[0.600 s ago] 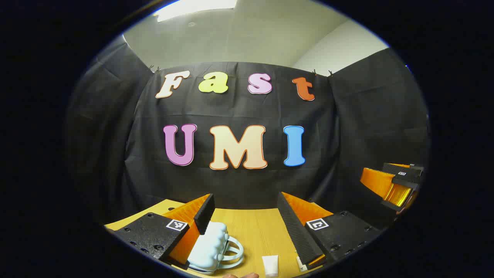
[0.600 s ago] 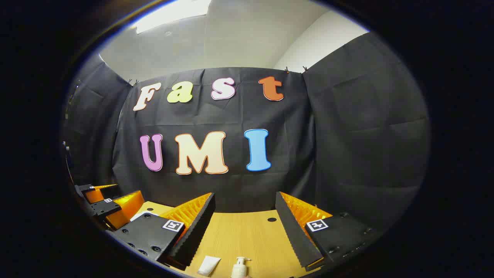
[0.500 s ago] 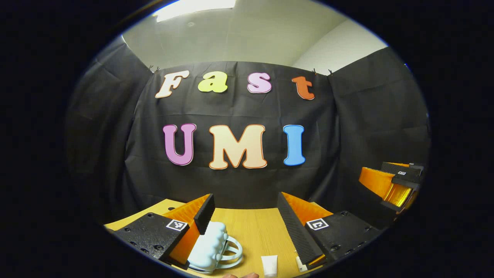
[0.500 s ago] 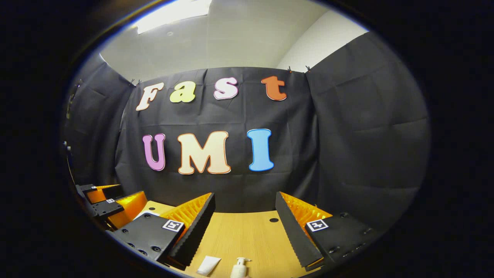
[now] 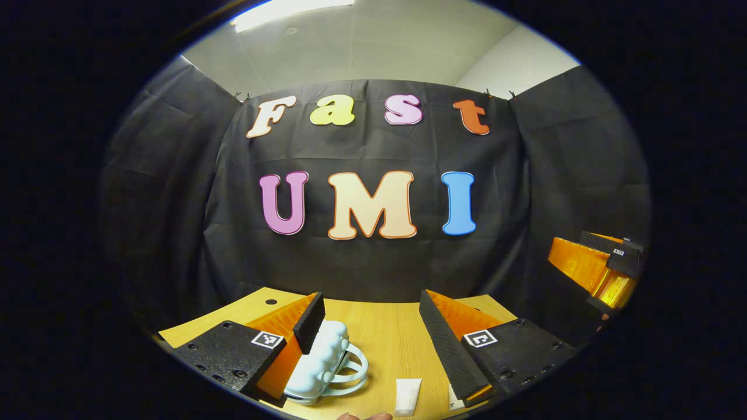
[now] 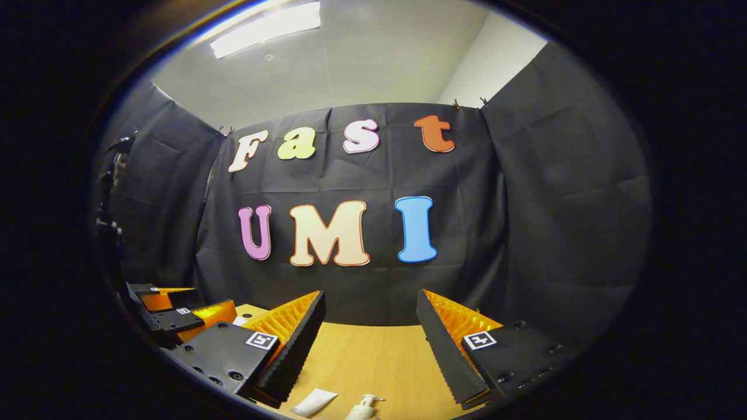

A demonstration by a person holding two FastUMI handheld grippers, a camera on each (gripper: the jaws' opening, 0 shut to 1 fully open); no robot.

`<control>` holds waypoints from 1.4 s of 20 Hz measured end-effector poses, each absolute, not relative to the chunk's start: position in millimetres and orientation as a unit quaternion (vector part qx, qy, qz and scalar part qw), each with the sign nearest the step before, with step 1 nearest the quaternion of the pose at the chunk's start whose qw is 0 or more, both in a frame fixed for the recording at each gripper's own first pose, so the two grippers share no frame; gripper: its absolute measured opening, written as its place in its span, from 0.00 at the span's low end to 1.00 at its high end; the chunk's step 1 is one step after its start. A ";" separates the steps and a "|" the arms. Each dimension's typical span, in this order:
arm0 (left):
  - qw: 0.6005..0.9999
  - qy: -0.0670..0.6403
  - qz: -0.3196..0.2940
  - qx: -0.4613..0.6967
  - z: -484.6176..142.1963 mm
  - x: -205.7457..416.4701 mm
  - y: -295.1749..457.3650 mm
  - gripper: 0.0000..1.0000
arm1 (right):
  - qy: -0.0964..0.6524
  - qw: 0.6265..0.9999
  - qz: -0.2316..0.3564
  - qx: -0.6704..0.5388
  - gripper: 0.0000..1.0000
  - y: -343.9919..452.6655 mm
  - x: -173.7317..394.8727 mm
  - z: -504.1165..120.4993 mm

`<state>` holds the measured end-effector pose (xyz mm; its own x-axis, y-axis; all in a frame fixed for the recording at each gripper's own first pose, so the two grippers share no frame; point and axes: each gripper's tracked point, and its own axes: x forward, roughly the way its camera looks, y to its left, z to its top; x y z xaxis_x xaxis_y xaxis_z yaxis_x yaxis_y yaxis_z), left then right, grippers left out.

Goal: First open the suitcase, pack the skin care products into it, and then close the suitcase.

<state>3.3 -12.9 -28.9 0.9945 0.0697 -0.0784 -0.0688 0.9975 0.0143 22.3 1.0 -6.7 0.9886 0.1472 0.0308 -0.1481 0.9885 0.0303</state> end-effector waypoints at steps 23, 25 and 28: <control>0.939 0.338 -0.042 0.054 -264.6 56.7 -0.5 0.95 | 0.055 0.995 -0.019 -0.079 0.99 -17.6 4.6 -45.9; 0.928 0.365 -0.045 0.054 -287.0 54.7 0.0 0.95 | 0.061 0.994 -0.030 -0.087 0.99 -23.0 3.1 -48.5; 0.914 0.401 -0.034 0.046 -315.7 59.2 4.7 0.93 | 0.074 0.991 -0.037 -0.103 1.00 -25.7 3.1 -56.0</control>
